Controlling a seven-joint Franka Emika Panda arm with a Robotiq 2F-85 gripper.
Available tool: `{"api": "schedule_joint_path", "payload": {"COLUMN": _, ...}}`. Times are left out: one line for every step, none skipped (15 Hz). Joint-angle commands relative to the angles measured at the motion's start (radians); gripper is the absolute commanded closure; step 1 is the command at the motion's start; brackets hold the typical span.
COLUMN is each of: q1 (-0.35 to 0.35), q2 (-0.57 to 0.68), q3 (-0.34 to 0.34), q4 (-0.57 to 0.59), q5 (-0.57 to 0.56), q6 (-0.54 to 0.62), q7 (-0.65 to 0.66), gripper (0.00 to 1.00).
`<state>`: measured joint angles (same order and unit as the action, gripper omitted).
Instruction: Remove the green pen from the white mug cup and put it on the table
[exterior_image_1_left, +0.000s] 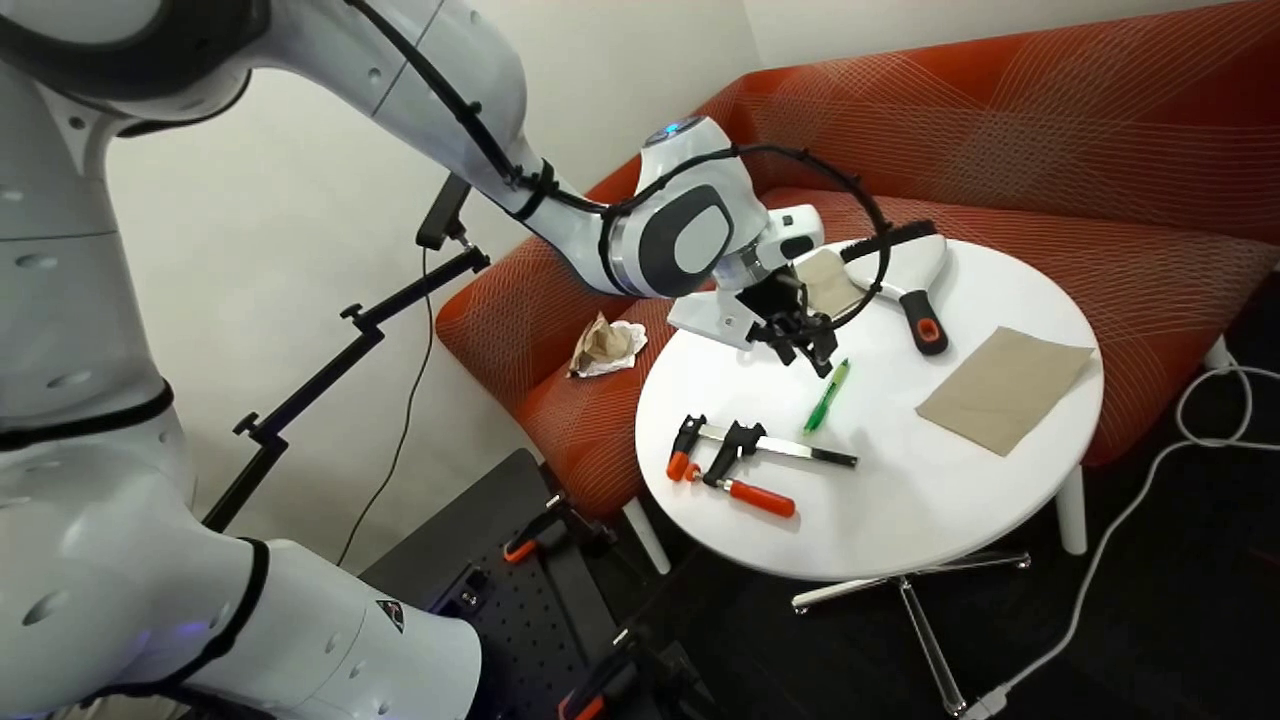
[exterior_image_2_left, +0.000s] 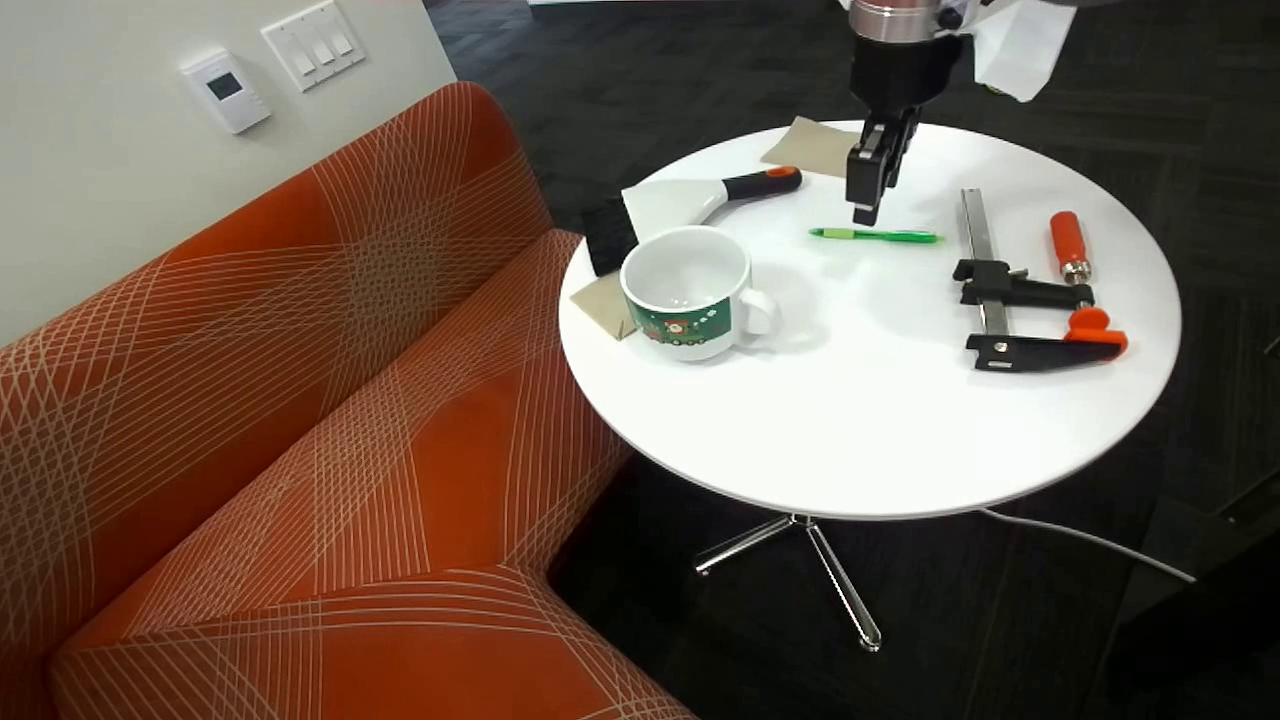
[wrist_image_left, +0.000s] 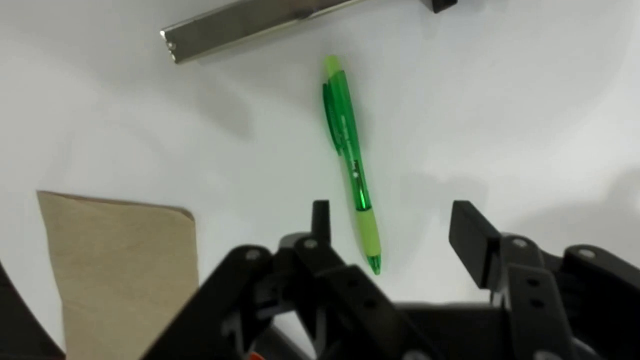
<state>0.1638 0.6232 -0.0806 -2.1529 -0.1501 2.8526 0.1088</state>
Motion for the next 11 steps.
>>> {"api": "schedule_joint_path", "payload": {"q1": 0.001, "q2": 0.01, "q3": -0.003, "q4": 0.015, "q5": 0.021, "q6": 0.012, "q7": 0.017, "gripper": 0.04}}
{"api": "schedule_joint_path", "payload": {"q1": -0.001, "q2": 0.01, "q3": -0.001, "q4": 0.015, "q5": 0.026, "q6": 0.013, "q7": 0.015, "gripper": 0.0}}
{"api": "schedule_joint_path", "payload": {"q1": -0.001, "q2": 0.011, "q3": -0.001, "q4": 0.016, "q5": 0.029, "q6": 0.013, "q7": 0.015, "gripper": 0.0}}
{"api": "schedule_joint_path", "payload": {"q1": -0.002, "q2": 0.012, "q3": 0.0, "q4": 0.016, "q5": 0.032, "q6": 0.012, "q7": 0.014, "gripper": 0.0}}
{"api": "schedule_joint_path", "payload": {"q1": -0.005, "q2": 0.012, "q3": 0.003, "q4": 0.017, "q5": 0.035, "q6": 0.013, "q7": 0.012, "gripper": 0.0}}
{"api": "schedule_joint_path", "payload": {"q1": -0.004, "q2": 0.013, "q3": 0.002, "q4": 0.017, "q5": 0.035, "q6": 0.015, "q7": 0.013, "gripper": 0.0}}
{"api": "schedule_joint_path", "payload": {"q1": -0.004, "q2": 0.013, "q3": 0.003, "q4": 0.017, "q5": 0.036, "q6": 0.017, "q7": 0.013, "gripper": 0.0}}
{"api": "schedule_joint_path", "payload": {"q1": -0.001, "q2": 0.005, "q3": 0.0, "q4": 0.009, "q5": 0.023, "q6": -0.002, "q7": -0.003, "gripper": 0.0}}
{"api": "schedule_joint_path", "payload": {"q1": -0.001, "q2": 0.005, "q3": 0.0, "q4": 0.009, "q5": 0.023, "q6": -0.002, "q7": -0.003, "gripper": 0.0}}
{"api": "schedule_joint_path", "payload": {"q1": -0.001, "q2": 0.005, "q3": 0.0, "q4": 0.01, "q5": 0.024, "q6": -0.002, "q7": -0.003, "gripper": 0.0}}
{"api": "schedule_joint_path", "payload": {"q1": -0.001, "q2": 0.005, "q3": 0.0, "q4": 0.01, "q5": 0.024, "q6": -0.002, "q7": -0.003, "gripper": 0.0}}
